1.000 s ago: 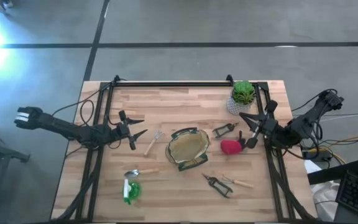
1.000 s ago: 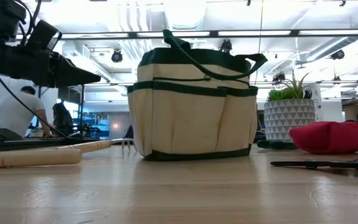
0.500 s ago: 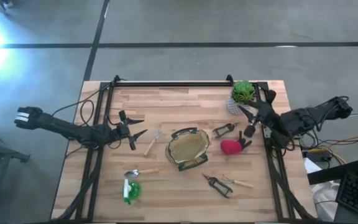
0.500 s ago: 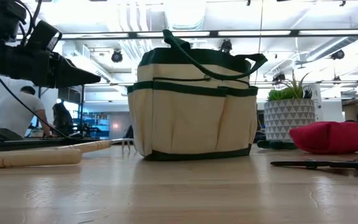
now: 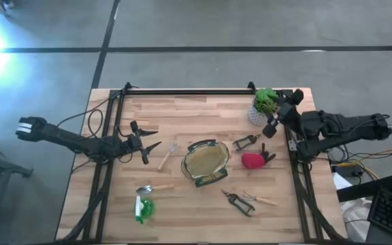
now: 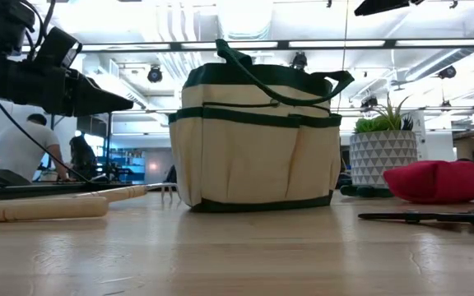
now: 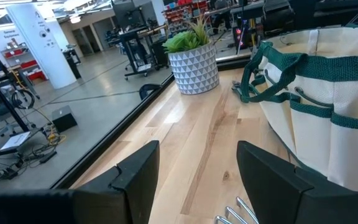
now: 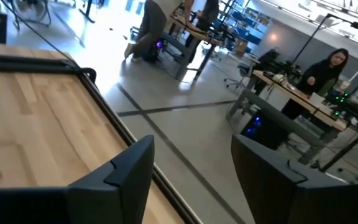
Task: Pick & Place Garden tools in Gardening bag
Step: Put the top green shears into the green gardening bag
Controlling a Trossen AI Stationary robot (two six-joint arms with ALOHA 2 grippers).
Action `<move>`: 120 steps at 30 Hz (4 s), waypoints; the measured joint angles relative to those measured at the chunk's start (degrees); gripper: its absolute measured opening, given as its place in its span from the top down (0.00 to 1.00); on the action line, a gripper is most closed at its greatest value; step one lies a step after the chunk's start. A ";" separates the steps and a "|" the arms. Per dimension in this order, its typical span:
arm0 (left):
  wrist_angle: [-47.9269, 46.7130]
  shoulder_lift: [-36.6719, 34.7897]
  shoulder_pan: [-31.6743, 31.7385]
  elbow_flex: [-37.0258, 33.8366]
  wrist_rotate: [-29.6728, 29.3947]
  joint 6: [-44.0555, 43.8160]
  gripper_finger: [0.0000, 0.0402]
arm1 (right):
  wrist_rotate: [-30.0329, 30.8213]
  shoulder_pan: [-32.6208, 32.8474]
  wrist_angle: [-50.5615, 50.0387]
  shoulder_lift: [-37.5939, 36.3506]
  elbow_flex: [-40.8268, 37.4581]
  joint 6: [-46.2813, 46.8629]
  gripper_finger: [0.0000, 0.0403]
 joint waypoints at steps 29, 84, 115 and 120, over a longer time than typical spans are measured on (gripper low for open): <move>-0.38 0.00 0.02 0.00 0.00 -0.01 0.46 | -30.16 -15.67 -31.54 15.75 10.30 2.87 0.61; -0.71 -0.02 0.01 0.01 -0.01 0.01 0.46 | -48.23 -21.37 -25.46 28.43 4.95 1.13 0.76; -0.70 -0.01 0.02 0.00 -0.01 0.00 0.46 | -48.28 -21.40 -15.43 31.73 -4.59 1.17 0.73; -0.70 -0.02 0.00 0.02 0.00 -0.01 0.46 | -48.29 -21.40 -14.16 35.26 -4.59 0.73 0.75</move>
